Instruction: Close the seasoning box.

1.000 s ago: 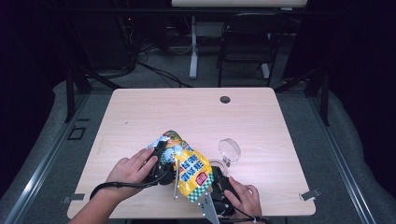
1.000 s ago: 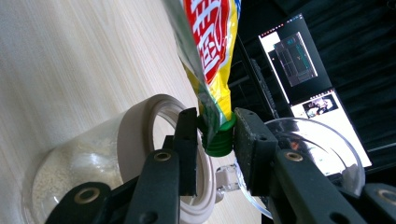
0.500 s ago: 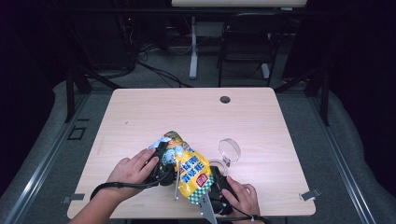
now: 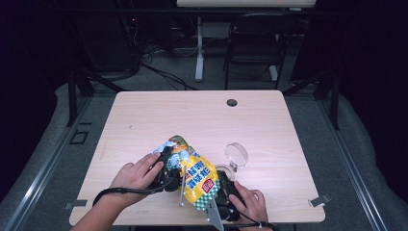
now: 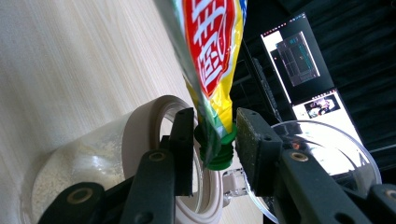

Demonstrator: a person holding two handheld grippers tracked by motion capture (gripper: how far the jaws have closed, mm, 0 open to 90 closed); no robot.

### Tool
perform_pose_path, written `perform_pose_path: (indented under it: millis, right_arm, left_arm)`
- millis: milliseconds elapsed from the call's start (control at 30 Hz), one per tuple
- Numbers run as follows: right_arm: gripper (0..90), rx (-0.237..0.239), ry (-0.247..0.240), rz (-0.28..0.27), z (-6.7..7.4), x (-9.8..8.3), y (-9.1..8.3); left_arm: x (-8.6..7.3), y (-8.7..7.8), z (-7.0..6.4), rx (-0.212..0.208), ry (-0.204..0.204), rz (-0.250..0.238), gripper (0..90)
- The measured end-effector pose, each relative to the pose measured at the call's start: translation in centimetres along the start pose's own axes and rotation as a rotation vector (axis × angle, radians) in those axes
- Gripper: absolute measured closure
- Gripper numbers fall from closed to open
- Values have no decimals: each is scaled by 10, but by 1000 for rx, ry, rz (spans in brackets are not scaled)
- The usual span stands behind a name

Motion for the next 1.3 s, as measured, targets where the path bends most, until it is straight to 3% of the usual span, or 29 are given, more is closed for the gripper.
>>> perform_pose_path:
  millis: [300,433,700,1300]
  right_arm:
    - [713,19,4,40,-2,1,-2]
    - [714,31,57,29,0,2,0]
    - [714,35,108,14,-3,2,1]
    - [715,29,145,11,1,1,2]
  left_arm:
    - [-2,0,2,0,14,11,648]
    - [-2,-1,4,2,24,19,647]
    - [1,-2,10,-2,50,29,647]
    - [5,-4,19,-8,129,52,647]
Point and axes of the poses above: each handheld gripper's, and its own axes: y roughly forward along the jaws, x roughly out of its top, z roughly to its left, the point moved 6 cm from there along y, roughly forward along the jaws, and after that the axes turned 4 degrees about y, right-handed, at the moved point
